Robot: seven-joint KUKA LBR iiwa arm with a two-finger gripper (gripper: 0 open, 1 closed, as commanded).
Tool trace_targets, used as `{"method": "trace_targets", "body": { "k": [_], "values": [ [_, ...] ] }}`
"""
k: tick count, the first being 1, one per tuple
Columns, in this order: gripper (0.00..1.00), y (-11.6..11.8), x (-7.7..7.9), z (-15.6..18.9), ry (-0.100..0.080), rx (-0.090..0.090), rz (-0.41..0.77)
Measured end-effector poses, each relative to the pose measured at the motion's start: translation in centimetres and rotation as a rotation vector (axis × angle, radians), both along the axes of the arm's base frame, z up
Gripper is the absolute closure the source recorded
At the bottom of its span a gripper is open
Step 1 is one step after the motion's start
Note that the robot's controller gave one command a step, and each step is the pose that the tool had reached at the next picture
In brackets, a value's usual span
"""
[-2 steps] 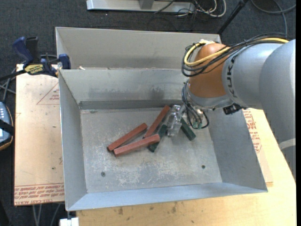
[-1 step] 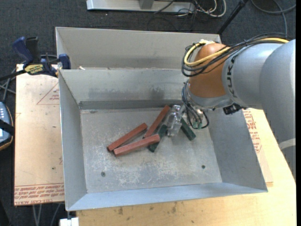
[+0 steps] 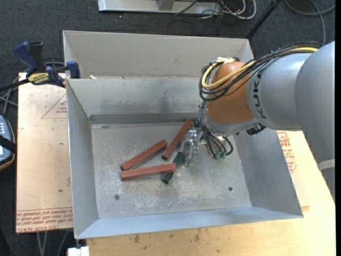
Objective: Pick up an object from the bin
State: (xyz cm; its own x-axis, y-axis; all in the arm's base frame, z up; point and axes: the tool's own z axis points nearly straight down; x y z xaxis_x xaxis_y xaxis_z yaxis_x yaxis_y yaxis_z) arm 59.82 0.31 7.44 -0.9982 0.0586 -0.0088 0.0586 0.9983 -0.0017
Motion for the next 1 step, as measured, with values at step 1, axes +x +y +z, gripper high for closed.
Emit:
{"method": "trace_targets", "body": {
  "k": [1],
  "values": [
    [1.00, 2.60, -2.24, -0.19, 0.008, 0.004, 0.159]
  ]
}}
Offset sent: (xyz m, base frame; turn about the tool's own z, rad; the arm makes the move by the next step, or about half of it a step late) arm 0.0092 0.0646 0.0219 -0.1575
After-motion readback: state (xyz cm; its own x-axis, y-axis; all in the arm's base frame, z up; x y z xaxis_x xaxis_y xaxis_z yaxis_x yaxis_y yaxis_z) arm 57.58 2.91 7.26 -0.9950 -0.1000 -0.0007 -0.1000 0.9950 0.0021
